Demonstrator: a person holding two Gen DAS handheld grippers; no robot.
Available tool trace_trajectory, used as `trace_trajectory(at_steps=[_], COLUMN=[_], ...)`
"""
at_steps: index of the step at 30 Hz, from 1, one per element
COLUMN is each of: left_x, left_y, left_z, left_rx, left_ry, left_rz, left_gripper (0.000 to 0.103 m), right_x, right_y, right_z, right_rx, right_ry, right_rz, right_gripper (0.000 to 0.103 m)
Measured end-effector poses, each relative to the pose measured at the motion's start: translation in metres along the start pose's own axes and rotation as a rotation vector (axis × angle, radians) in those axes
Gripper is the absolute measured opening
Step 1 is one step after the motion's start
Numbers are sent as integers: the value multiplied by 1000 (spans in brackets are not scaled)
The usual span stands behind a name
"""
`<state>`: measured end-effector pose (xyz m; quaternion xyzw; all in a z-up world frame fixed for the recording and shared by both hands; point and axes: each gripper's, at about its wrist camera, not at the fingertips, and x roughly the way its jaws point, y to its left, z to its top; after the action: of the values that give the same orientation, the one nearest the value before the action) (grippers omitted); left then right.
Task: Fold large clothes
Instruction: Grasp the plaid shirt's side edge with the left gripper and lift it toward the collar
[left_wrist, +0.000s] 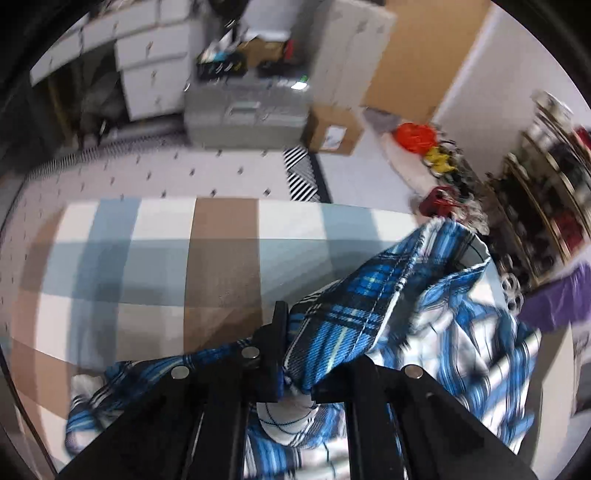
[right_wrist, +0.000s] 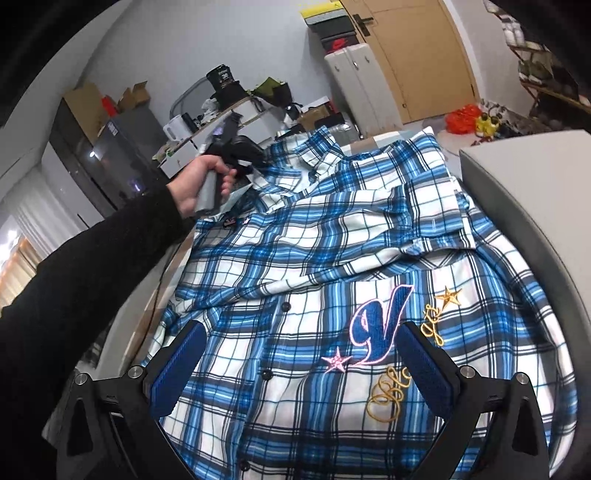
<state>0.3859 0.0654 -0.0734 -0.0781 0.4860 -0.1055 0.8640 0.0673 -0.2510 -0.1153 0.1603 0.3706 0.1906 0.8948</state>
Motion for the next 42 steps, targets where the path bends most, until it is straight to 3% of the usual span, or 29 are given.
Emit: trace_trajectory(at_steps=[5,7,11,17,22,25,26,28,29,30,31,36,39,42], left_x=[-38,-47,-51,-34,-29,-22,-21,-19,-18,-19,-22,-58,-94,-125], left_y=[-10,-10,-5,-6,-2,1,2,5,7,8,9,2,-1,-7], left_z=[-30,-36,-36,-33,-28,-26,-25,-24,-24,-24,-24,-34,-43,-61], left_rx=[106,116,111,107,123,144,143,134,125,117,109,106,90,109], left_ry=[-28,-29,-39,-33,-39,-26,-27,-21,-19,-19,-22,-79,-110,-154], left_rz=[-28,-44,-65,-95,-146,-177,-180,-194,-190,-192,-200,-225,-319,-352], left_gripper=[4,4,4,4,4,4,4,4,4,4,4,4,4,4], right_x=[-8,-15,4,131,231,262,274,290,296,298,297,246,198,157], right_y=[1,4,28,41,11,-1,-4,-5,-7,-9,-10,4,16,27], right_z=[26,54,136,218,242,249,252,253,255,256,257,264,264,255], right_rx=[46,52,-94,-245,-223,-208,-216,-239,-243,-240,-223,-207,-204,-203], right_ry=[-31,-46,-63,136,260,276,281,288,297,302,297,148,62,25], right_rz=[-24,3,-57,-176,-314,-350,-366,-409,-437,-451,-456,-394,-361,-315], right_gripper=[103,103,103,103,102,102,98,69,34,12,4,3,3,3])
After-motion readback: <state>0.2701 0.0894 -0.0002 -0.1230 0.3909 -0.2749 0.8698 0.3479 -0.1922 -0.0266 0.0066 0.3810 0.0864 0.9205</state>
